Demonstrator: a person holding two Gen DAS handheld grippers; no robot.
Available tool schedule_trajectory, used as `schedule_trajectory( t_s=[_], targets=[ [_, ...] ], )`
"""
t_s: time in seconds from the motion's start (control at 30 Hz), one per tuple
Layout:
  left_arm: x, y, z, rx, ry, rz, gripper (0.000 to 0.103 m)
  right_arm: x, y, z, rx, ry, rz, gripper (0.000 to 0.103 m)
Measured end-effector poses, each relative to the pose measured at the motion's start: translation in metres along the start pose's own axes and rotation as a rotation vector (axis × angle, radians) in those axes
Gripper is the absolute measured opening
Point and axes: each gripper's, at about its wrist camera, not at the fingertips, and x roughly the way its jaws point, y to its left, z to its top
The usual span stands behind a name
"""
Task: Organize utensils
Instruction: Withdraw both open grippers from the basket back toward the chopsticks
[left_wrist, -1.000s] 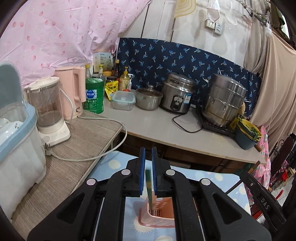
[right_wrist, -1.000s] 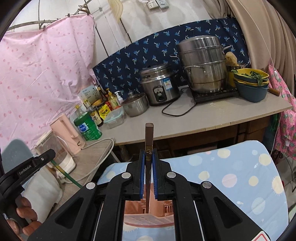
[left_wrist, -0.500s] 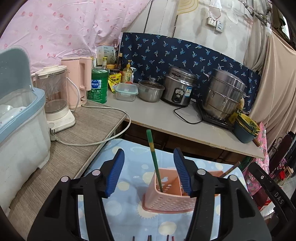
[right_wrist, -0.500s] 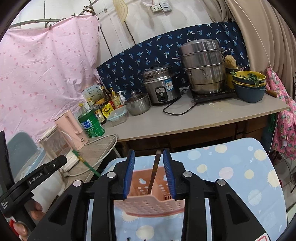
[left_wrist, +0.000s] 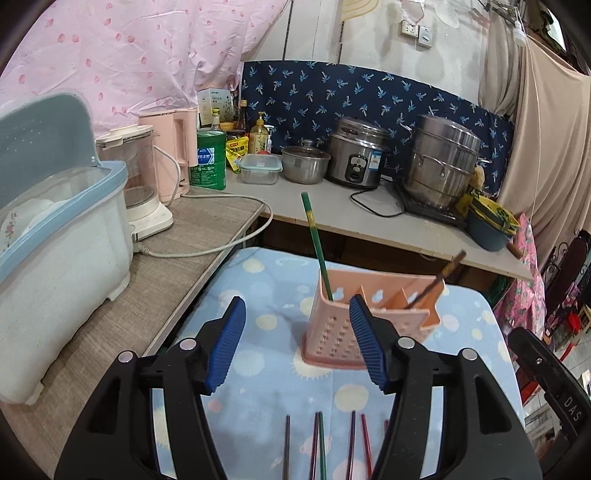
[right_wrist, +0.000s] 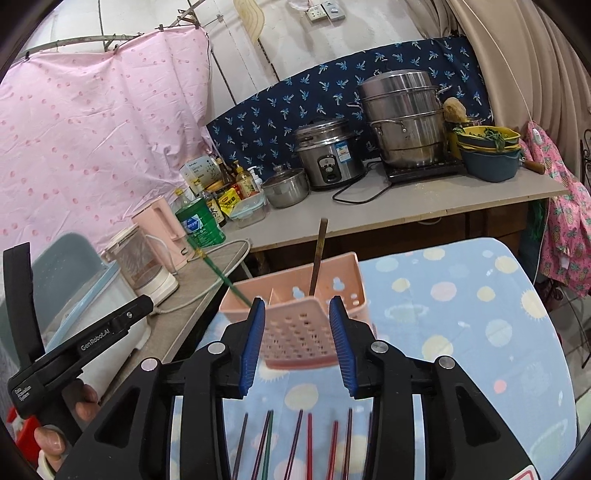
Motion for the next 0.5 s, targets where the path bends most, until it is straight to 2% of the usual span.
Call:
schedule_trajectory(
  t_s=[0.23,0.5],
  targets=[
    [-0.021,-0.002,-0.037,0.025,0.037,-0.002,0.058,-0.029,-0.008,-0.036,0.005,0.028,-0.02,0.036],
    [-0.038,0.004,-0.084,0.035,0.093,-0.002,0.059,-0.055,-0.013,-0.086,-0.04,0.075,-0.088,0.036]
  ],
)
